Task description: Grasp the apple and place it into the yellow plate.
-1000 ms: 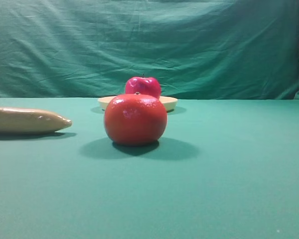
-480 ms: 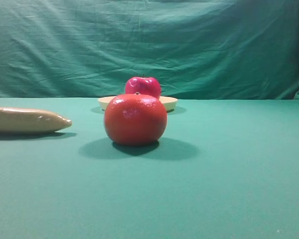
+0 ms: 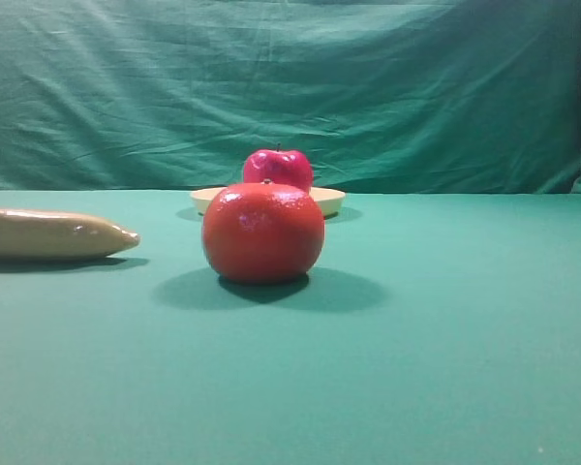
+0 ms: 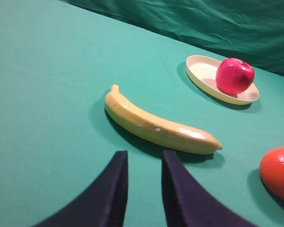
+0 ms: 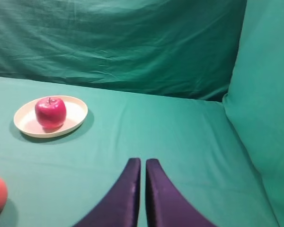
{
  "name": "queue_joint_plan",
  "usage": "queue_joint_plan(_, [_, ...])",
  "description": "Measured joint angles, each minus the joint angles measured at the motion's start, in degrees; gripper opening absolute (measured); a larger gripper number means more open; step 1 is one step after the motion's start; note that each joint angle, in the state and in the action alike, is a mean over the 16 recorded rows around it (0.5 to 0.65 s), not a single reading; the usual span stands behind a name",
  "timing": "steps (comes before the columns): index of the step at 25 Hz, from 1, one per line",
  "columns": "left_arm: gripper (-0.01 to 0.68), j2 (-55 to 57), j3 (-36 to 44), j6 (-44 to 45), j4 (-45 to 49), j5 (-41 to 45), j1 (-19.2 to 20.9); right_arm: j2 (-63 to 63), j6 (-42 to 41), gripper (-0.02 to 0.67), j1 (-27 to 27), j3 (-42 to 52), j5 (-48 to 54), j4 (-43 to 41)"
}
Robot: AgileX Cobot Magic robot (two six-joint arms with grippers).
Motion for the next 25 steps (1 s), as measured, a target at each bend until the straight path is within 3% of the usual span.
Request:
queue_joint_plan(11, [0.157, 0.00, 0.00, 0.00, 0.00, 0.00, 0.00, -4.01, 0.11, 0.000, -4.95, 12.61, -4.74, 0.34])
queue_joint_plan(25, [0.157, 0.00, 0.00, 0.00, 0.00, 0.00, 0.00, -4.07, 0.01, 0.000, -5.86, 16.85, -5.61, 1.24])
